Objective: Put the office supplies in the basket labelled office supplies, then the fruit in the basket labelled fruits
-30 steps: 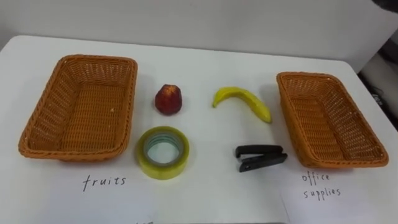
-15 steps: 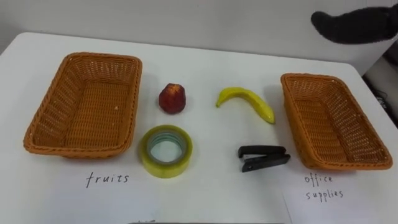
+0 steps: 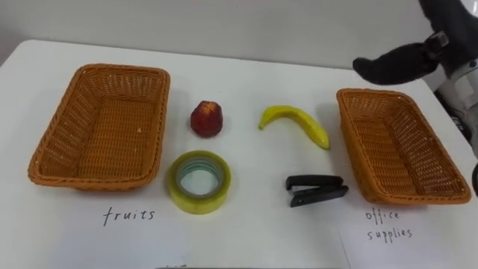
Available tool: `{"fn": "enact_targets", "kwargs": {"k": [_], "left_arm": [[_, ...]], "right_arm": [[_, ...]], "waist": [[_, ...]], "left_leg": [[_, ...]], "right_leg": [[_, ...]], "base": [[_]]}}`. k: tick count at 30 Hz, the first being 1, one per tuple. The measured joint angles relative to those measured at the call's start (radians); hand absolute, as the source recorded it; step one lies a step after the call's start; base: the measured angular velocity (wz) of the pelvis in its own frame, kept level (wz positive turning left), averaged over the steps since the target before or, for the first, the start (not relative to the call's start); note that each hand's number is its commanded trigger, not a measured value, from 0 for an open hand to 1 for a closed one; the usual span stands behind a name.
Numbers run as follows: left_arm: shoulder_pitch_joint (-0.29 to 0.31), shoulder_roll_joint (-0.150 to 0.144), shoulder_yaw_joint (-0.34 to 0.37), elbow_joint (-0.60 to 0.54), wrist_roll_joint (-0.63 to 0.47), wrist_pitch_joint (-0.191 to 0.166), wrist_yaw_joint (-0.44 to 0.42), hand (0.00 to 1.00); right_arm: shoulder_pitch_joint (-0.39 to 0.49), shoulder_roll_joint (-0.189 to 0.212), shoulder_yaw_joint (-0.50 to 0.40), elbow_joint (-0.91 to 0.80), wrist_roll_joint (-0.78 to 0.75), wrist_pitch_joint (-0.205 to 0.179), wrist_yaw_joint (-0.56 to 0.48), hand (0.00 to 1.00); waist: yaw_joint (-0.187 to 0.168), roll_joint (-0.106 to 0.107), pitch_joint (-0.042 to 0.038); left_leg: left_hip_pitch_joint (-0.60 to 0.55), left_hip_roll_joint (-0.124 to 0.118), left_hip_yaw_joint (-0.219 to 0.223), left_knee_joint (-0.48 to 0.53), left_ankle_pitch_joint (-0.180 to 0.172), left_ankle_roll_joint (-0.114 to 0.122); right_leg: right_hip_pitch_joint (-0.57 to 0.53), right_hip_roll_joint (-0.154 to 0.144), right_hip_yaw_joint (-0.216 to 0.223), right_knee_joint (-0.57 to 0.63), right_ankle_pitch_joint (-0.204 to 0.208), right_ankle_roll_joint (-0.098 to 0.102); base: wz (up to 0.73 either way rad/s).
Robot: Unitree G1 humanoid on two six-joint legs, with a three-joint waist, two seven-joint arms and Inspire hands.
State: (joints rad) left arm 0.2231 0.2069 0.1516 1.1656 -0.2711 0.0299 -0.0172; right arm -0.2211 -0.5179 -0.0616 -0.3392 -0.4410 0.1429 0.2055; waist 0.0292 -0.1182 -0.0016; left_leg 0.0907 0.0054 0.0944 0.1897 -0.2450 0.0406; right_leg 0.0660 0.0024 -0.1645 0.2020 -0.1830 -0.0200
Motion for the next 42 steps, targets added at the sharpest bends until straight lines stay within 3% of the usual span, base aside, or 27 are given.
{"fn": "enact_targets", "kwargs": {"k": [5, 12, 17, 27, 42], "left_arm": [[-0.014, 0.011, 0.0, -0.008, -0.001, 0.008, 0.003, 0.0], [-0.023, 0.019, -0.001, -0.006, -0.002, 0.008, 0.003, 0.0], [-0.031, 0.022, -0.038, -0.007, -0.002, 0.007, 0.002, 0.0], [-0.036, 0.031, -0.06, -0.008, -0.012, 0.005, 0.008, 0.0], [-0.047, 0.033, -0.059, -0.007, -0.011, 0.005, 0.012, 0.0]], "right_arm": [[0.0, -0.004, 0.004, 0.062, 0.001, 0.01, 0.061, 0.0], [0.001, -0.004, 0.027, 0.101, 0.001, 0.011, 0.103, 0.0], [0.001, -0.004, 0.042, 0.135, 0.005, 0.007, 0.138, 0.0], [0.028, -0.004, 0.068, 0.121, 0.025, -0.001, 0.193, 0.0], [0.053, 0.0, 0.112, 0.094, 0.022, 0.001, 0.355, 0.0]], "waist": [[0.015, -0.003, -0.0018], [0.023, 0.002, 0.0016], [0.026, -0.001, 0.0048], [0.03, 0.001, 0.0073], [0.033, 0.006, 0.0057]], "left_leg": [[-0.006, 0.0, -0.006, 0.012, 0.0, 0.0], [-0.013, 0.0, -0.009, 0.009, 0.0, 0.0], [-0.012, -0.001, -0.01, 0.008, 0.001, 0.001], [-0.013, 0.0, -0.012, 0.012, 0.001, 0.001], [0.008, -0.001, -0.012, 0.007, 0.005, 0.0]], "right_leg": [[0.0, -0.001, -0.003, -0.001, 0.003, 0.0], [0.001, 0.0, -0.005, -0.014, 0.009, -0.002], [0.003, 0.0, -0.004, -0.015, 0.01, -0.001], [0.003, 0.0, -0.003, -0.017, 0.01, 0.0], [0.02, 0.001, -0.002, -0.018, 0.011, -0.001]], "base": [[0.03], [0.0], [0.0], [0.0], [0.0]]}}
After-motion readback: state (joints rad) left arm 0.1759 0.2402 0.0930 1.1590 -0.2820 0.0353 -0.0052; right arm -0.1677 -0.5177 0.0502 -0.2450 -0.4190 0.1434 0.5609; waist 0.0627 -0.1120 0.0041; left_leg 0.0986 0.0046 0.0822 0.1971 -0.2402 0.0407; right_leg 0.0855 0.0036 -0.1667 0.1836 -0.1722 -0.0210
